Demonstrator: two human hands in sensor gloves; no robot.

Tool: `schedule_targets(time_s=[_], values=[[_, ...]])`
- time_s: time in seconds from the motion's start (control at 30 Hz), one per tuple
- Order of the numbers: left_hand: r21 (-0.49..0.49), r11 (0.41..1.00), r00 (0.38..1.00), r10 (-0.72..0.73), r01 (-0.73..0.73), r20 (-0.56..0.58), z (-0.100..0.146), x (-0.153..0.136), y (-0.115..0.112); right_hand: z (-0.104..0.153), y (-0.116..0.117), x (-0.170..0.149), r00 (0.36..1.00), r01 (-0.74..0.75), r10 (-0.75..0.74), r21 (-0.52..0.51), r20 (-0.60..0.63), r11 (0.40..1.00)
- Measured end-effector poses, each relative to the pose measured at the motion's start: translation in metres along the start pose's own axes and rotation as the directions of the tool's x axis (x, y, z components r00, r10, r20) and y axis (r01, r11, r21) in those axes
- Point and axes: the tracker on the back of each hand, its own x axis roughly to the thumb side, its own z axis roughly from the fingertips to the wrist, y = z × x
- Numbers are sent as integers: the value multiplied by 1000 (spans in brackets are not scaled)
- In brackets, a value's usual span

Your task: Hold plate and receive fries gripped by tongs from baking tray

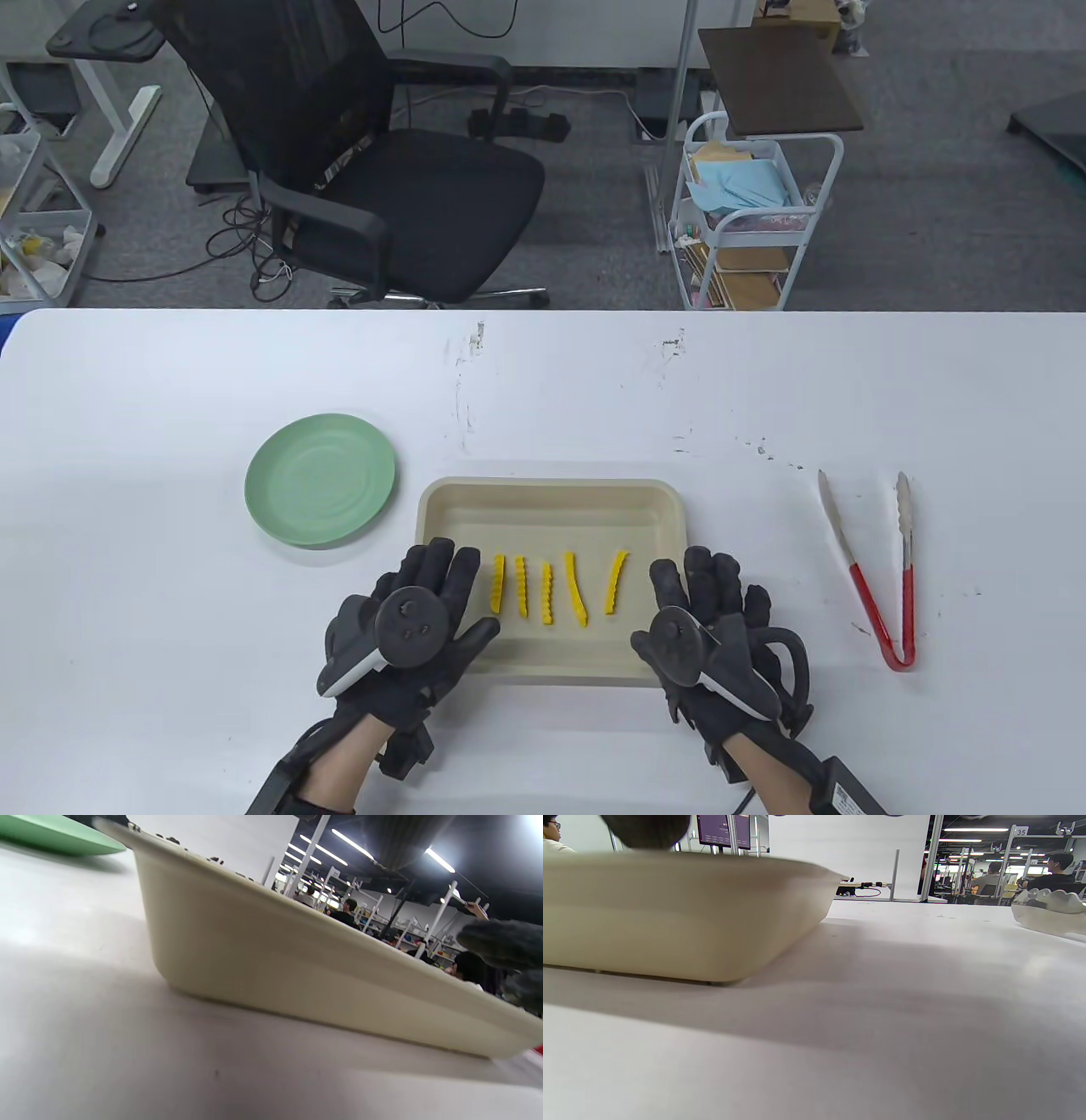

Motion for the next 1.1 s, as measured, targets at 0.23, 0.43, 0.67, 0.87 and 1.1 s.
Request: schedule_targets(time_s=[0.23, 0.43, 0.67, 0.87, 1.1], values=[[199, 979, 993, 62, -41, -100, -10, -18, 46, 2, -3, 0, 1000, 4, -4, -22, 2, 1000], [204, 966, 882, 229, -156, -412, -44, -77, 66, 2, -3, 2, 1000, -2, 2, -29, 18, 1000], [-9, 1000, 631, -2, -7, -776, -60, -145, 53, 3, -4, 4, 1000, -10, 11, -40, 27, 999], [-31, 999, 536, -39, 23, -843, -63, -165, 50, 3, -2, 7, 999, -11, 13, -42, 47, 999], [40, 997, 510, 2, 64, -860, -67, -166, 55, 3, -1, 9, 998, -22, 25, -49, 53, 999]])
